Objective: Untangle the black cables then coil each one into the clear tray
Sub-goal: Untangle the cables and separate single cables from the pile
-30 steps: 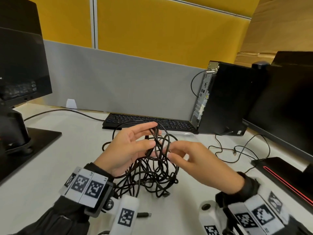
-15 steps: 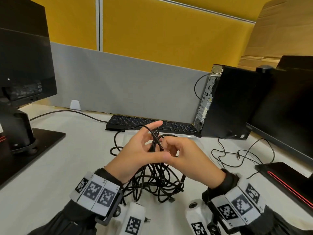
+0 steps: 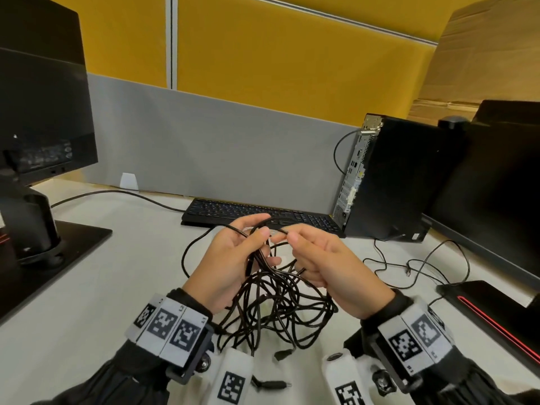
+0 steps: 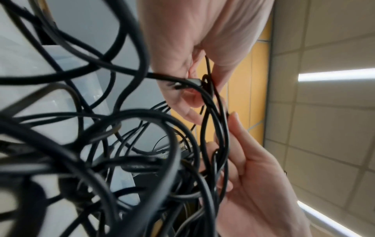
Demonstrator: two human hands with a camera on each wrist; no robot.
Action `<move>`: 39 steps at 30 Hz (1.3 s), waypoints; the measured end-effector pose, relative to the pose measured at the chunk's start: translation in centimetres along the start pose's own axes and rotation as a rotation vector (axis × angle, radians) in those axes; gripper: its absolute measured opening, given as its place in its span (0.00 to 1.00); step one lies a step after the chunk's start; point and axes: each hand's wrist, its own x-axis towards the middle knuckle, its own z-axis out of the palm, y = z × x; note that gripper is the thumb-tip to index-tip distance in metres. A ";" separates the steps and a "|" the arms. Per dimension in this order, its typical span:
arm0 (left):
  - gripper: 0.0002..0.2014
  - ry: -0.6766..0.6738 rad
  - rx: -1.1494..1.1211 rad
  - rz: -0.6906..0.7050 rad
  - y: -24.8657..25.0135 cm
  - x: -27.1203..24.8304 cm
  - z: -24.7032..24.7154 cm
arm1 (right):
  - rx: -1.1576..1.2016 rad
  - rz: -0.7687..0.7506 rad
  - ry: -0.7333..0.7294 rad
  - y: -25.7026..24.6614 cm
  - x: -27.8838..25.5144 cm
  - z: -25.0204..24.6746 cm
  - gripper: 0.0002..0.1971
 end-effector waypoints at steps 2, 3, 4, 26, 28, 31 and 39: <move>0.13 0.047 -0.085 -0.020 0.1 0.4 -0.4 | 0.069 -0.071 -0.005 -0.2 -0.3 -0.4 0.11; 0.13 0.082 -0.133 -0.029 0.2 0.6 -0.8 | 0.119 -0.105 -0.008 -0.5 -0.5 -0.8 0.10; 0.13 0.121 -0.177 -0.038 0.3 0.8 -1.1 | 0.178 -0.128 -0.006 -0.6 -0.6 -1.2 0.10; 0.04 0.129 0.065 -0.123 -0.3 0.5 -0.7 | 0.244 -0.275 0.250 -2.3 -2.2 -4.0 0.12; 0.09 0.156 0.050 -0.079 0.1 0.6 -0.8 | 0.174 -0.259 0.318 -2.6 -2.3 -4.8 0.09; 0.13 0.179 0.049 -0.044 0.4 0.4 -1.1 | 0.100 -0.205 0.437 -2.4 -2.7 -6.2 0.09; 0.08 0.119 -0.004 -0.067 0.1 0.3 -1.2 | 0.007 -0.105 0.437 -0.3 -3.1 -7.8 0.03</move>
